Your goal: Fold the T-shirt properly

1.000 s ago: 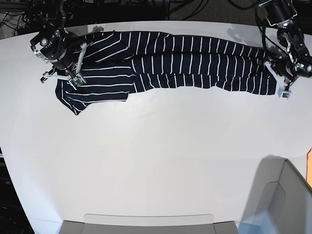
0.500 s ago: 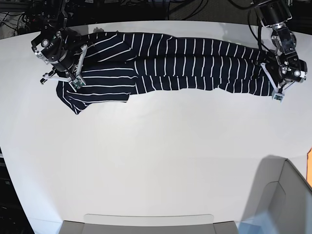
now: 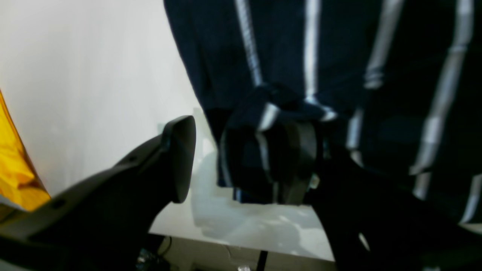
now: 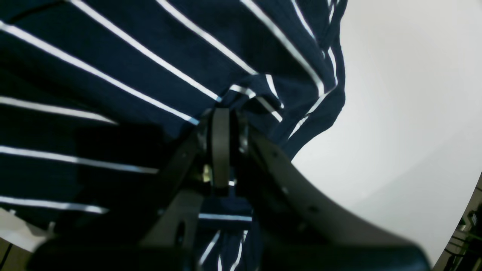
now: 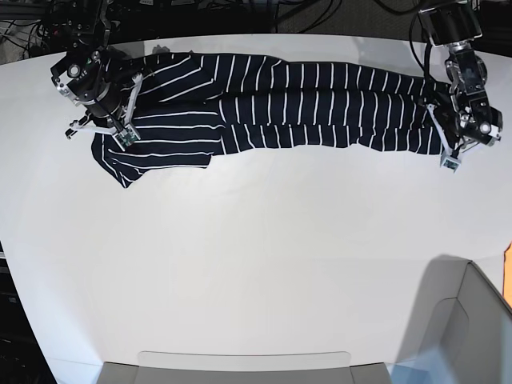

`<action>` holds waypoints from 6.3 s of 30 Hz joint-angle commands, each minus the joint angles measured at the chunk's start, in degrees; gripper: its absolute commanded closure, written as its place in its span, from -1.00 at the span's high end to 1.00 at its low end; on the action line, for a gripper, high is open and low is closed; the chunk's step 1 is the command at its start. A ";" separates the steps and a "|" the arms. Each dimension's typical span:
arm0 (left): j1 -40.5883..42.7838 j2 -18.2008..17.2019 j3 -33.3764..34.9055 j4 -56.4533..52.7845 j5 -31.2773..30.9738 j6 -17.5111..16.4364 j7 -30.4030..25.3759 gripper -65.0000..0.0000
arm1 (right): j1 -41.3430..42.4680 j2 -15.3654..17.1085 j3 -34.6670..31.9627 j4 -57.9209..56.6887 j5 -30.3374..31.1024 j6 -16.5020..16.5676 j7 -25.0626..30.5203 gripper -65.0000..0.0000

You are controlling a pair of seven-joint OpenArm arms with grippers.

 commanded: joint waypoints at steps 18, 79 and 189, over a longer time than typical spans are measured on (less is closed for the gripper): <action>-1.98 -1.07 -8.05 -4.77 0.24 -0.08 -0.45 0.10 | -0.12 0.34 0.24 1.09 -0.11 -0.19 0.73 -1.00; -19.47 -14.17 -1.46 -39.67 -14.27 -0.08 -7.75 -1.00 | 2.96 -3.70 0.59 6.89 0.24 -0.19 0.91 -1.00; -3.56 12.03 35.82 14.83 -34.93 1.81 0.47 -1.00 | 5.95 -10.12 13.17 6.36 -0.11 1.61 0.73 -0.05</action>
